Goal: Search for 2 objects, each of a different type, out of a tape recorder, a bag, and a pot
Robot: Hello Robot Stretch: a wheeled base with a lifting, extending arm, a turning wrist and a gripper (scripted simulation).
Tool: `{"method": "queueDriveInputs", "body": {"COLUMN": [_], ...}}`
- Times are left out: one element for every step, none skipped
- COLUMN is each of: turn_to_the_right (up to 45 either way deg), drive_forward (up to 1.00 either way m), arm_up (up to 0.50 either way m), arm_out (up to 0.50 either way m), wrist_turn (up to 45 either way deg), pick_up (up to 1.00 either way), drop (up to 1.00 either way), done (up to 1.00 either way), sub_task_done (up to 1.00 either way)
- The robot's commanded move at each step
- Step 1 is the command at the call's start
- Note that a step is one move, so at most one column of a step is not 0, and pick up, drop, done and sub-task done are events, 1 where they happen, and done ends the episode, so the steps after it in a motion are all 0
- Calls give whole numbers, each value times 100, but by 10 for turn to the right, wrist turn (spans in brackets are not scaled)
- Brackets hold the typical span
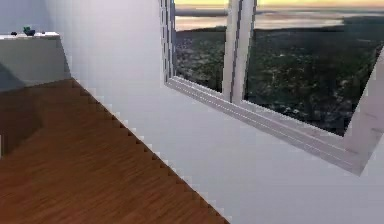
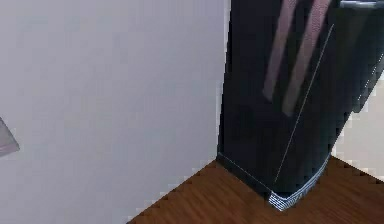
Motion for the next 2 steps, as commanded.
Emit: {"method": "queueDriveInputs", "body": {"turn_to_the_right": [-390, 0], "drive_forward": [0, 100], "arm_up": [0, 0], "arm_out": [0, 0], "wrist_turn": [0, 0], "pick_up": [0, 0], "drop": [0, 0], "done": [0, 0], "sub_task_done": [0, 0]}}
